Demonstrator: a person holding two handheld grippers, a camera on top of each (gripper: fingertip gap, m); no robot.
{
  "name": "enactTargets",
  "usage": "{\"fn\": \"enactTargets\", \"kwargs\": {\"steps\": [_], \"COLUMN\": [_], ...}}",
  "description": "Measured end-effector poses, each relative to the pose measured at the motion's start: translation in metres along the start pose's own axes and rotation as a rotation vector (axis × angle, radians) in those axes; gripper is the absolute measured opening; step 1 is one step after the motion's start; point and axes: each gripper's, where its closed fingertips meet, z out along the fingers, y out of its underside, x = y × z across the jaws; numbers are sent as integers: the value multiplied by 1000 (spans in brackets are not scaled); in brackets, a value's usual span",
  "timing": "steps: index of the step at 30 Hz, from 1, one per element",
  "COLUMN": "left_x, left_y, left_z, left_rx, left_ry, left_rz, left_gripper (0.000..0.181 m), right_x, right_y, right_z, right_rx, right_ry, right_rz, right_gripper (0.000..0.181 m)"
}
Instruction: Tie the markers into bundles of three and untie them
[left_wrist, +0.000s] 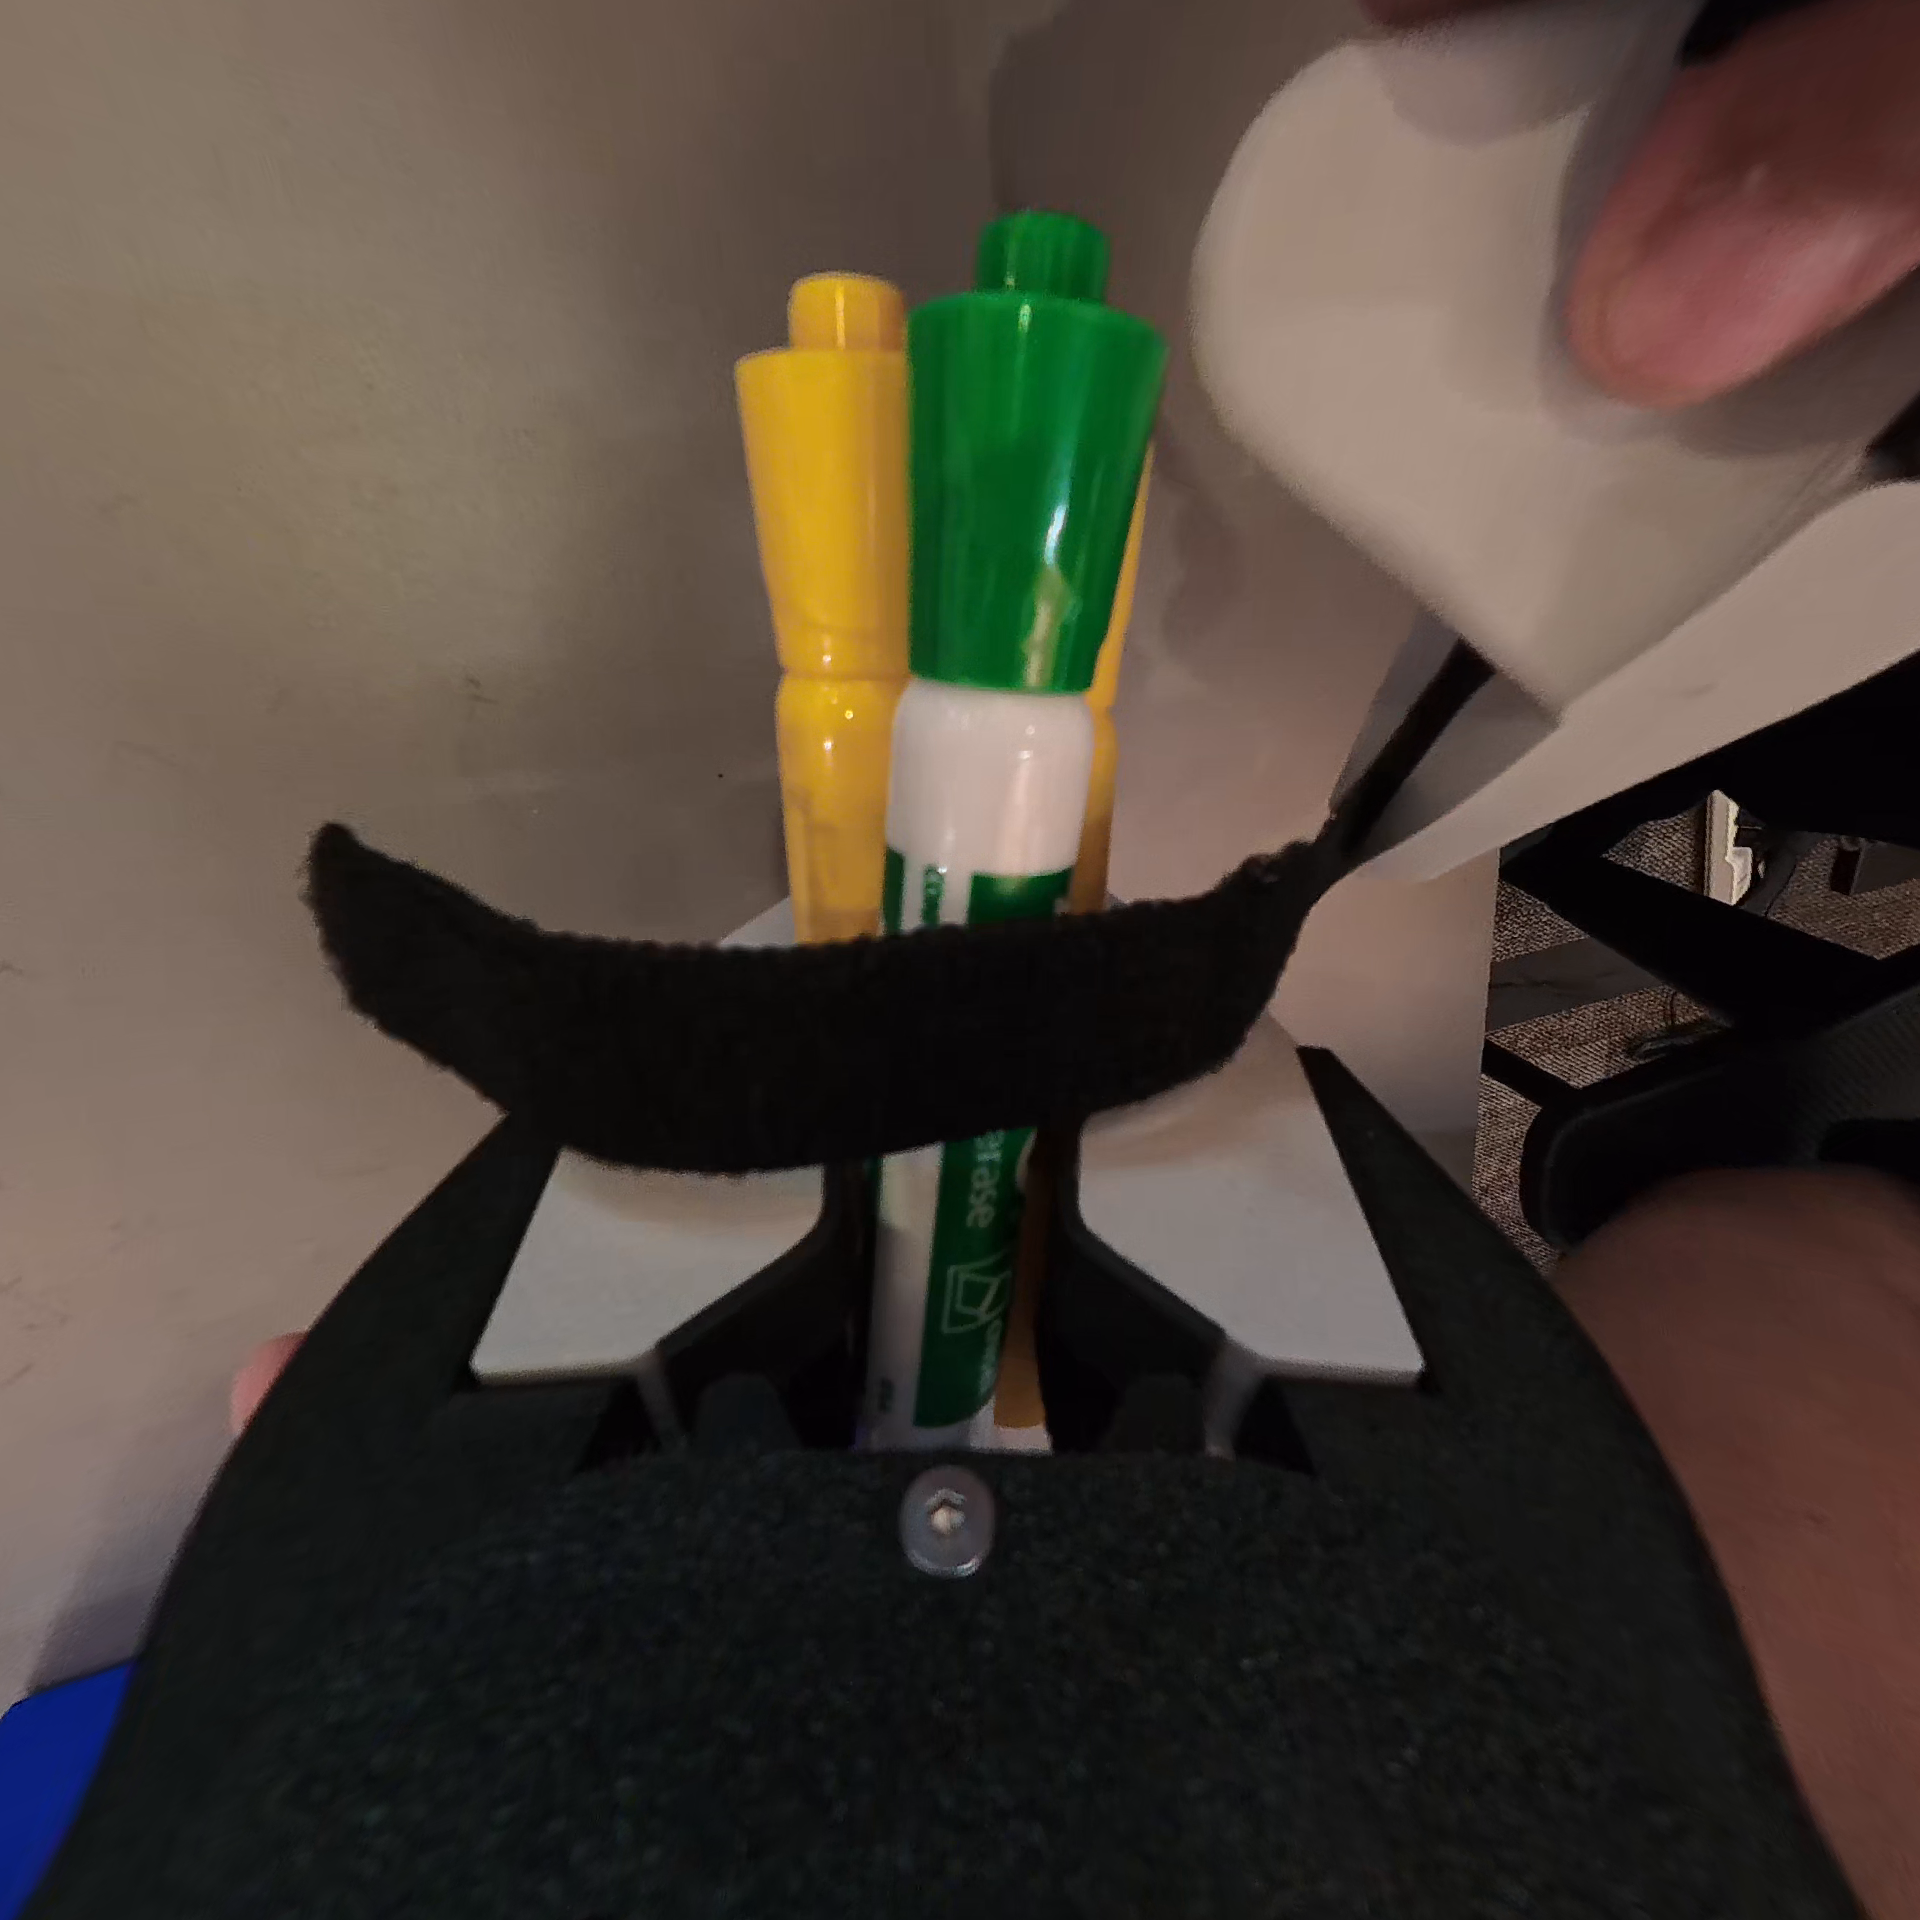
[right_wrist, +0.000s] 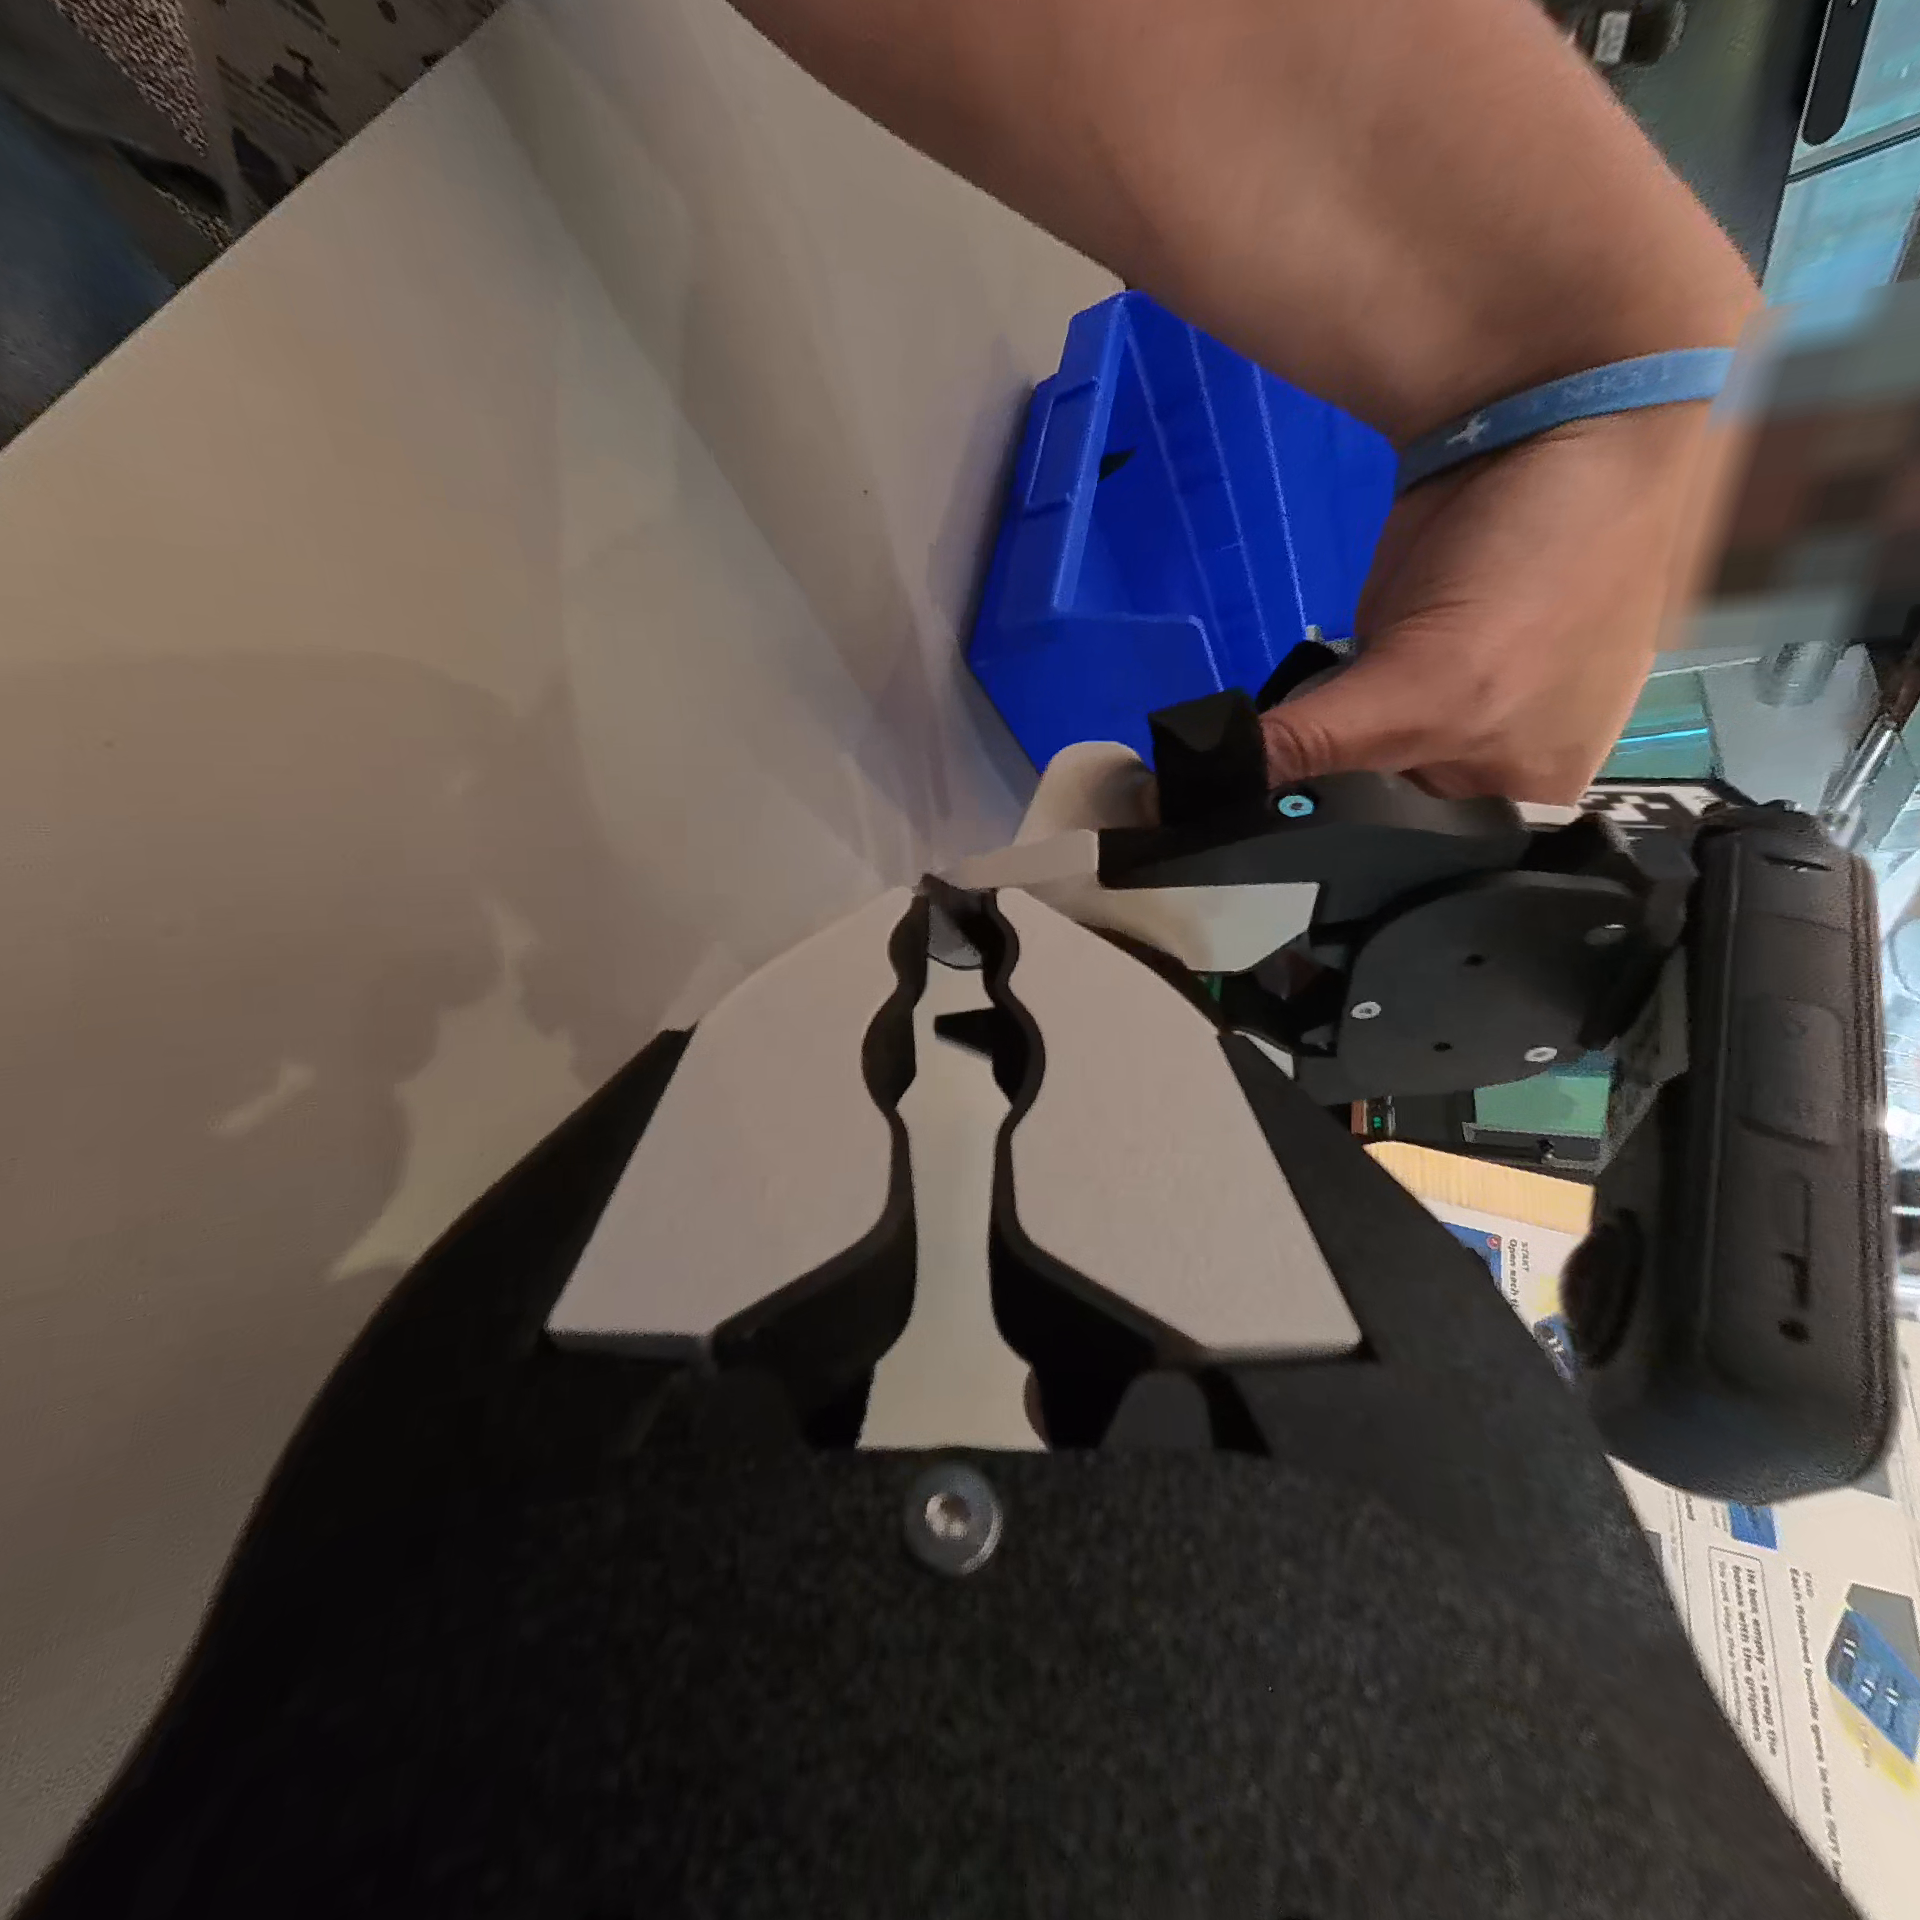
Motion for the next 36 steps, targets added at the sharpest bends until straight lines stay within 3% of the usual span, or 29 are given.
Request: {"fn": "enactTargets", "kwargs": {"steps": [25, 36], "left_x": [0, 0], "left_y": [3, 3], "left_z": [1, 1], "left_rx": [-9, -10], "left_ry": [6, 4], "left_rz": [-9, -4], "left_gripper": [41, 41], "right_x": [-17, -30], "right_y": [3, 10], "right_z": [5, 10], "right_rx": [-10, 58], "right_ry": [-14, -64], "right_rz": [83, 405], "right_gripper": [17, 22]}}
